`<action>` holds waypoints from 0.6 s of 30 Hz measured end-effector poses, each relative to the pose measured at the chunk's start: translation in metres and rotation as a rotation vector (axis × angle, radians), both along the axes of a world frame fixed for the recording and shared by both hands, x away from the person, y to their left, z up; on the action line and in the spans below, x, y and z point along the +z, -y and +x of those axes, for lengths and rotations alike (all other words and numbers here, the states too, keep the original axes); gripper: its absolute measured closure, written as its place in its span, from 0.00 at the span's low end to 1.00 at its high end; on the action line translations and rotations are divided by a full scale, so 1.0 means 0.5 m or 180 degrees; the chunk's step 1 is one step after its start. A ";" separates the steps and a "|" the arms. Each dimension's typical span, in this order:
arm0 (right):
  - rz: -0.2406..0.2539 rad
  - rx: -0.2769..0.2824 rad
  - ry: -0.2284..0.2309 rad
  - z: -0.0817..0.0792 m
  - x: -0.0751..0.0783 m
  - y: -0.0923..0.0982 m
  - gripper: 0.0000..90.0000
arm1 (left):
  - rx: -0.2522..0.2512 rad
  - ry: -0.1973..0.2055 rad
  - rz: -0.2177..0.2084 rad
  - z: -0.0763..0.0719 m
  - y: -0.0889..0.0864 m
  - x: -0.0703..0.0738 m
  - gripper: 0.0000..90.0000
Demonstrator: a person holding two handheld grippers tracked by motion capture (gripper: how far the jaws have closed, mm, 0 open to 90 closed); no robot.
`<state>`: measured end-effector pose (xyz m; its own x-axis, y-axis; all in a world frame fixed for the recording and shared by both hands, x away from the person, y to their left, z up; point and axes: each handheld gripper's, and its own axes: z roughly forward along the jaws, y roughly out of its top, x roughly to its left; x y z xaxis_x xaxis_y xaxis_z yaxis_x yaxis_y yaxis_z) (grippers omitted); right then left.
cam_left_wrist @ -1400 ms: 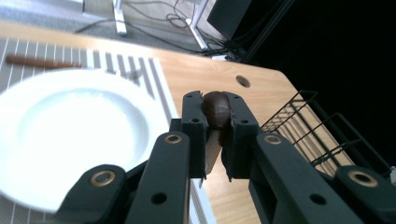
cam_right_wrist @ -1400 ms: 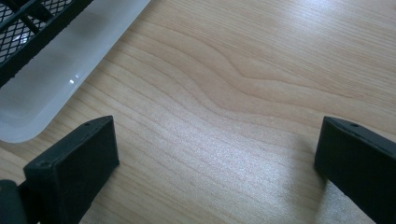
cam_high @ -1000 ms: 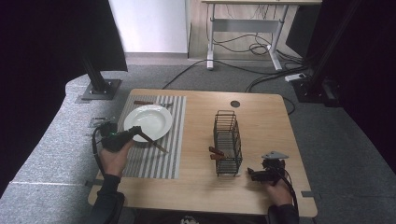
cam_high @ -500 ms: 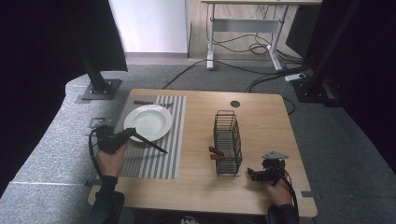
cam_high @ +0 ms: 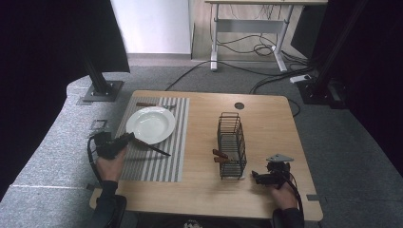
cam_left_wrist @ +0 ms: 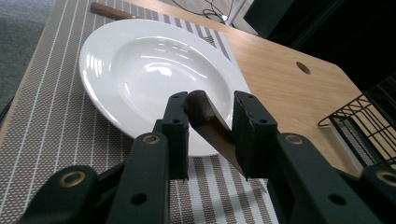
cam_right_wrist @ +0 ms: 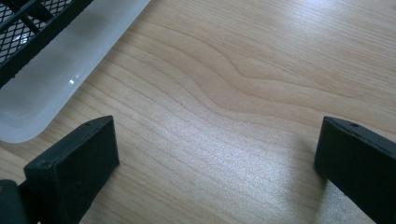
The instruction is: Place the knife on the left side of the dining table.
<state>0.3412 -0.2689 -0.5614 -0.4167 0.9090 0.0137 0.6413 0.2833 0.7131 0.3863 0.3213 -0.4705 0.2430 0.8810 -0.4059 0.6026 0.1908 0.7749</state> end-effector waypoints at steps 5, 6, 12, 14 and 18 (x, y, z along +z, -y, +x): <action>0.0000 0.0001 0.0000 0.000 0.000 0.000 0.00 | 0.0051 -0.0022 -0.0018 0.000 -0.016 -0.020 0.71; -0.0001 0.0001 0.0001 0.000 0.000 0.000 0.00 | 0.0057 -0.0031 -0.0054 0.000 -0.020 -0.025 0.71; -0.0001 0.0000 0.0000 0.000 0.000 0.000 0.00 | 0.0109 -0.0081 -0.0171 0.001 -0.040 -0.054 0.69; -0.0001 0.0000 0.0000 0.000 0.000 0.000 0.00 | 0.0115 -0.0092 -0.0196 0.001 -0.044 -0.058 0.69; -0.0001 0.0000 0.0000 0.000 0.000 0.000 0.00 | 0.0123 -0.0133 -0.0234 0.004 -0.056 -0.076 0.68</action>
<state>0.3412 -0.2689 -0.5614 -0.4167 0.9089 0.0135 0.6412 0.2835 0.7131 0.3883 0.3493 -0.5087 0.1910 0.8568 -0.4789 0.6252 0.2700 0.7323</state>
